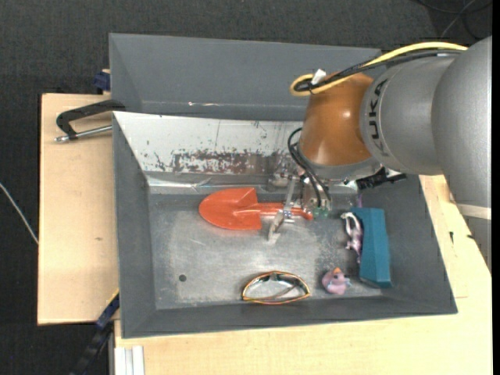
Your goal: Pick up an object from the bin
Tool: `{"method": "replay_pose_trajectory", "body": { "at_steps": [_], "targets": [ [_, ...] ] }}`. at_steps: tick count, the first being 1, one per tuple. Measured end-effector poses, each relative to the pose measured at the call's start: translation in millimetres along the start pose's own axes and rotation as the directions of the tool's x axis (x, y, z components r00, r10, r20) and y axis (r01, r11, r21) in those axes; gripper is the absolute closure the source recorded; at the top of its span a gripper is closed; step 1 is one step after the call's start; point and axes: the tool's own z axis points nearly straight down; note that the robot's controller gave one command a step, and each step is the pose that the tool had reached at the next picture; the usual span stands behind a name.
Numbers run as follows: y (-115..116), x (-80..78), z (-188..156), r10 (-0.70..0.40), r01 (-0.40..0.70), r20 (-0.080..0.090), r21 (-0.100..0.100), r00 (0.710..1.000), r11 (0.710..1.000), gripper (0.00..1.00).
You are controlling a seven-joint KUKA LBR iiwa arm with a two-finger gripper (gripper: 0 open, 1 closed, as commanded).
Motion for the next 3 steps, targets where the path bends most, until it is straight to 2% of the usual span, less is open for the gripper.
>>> {"method": "replay_pose_trajectory", "body": {
  "at_steps": [1,2,3],
  "targets": [
    [0.3,-1.7,-0.1,-0.024,0.024,0.002,0.000,1.000,1.000,0.00],
    [1.6,-1.3,-1.7,-0.001,0.001,0.003,0.001,1.000,1.000,0.00],
    [2.5,-3.6,-5.0,-0.023,0.023,0.002,0.001,1.000,1.000,1.00]
  ]
}}
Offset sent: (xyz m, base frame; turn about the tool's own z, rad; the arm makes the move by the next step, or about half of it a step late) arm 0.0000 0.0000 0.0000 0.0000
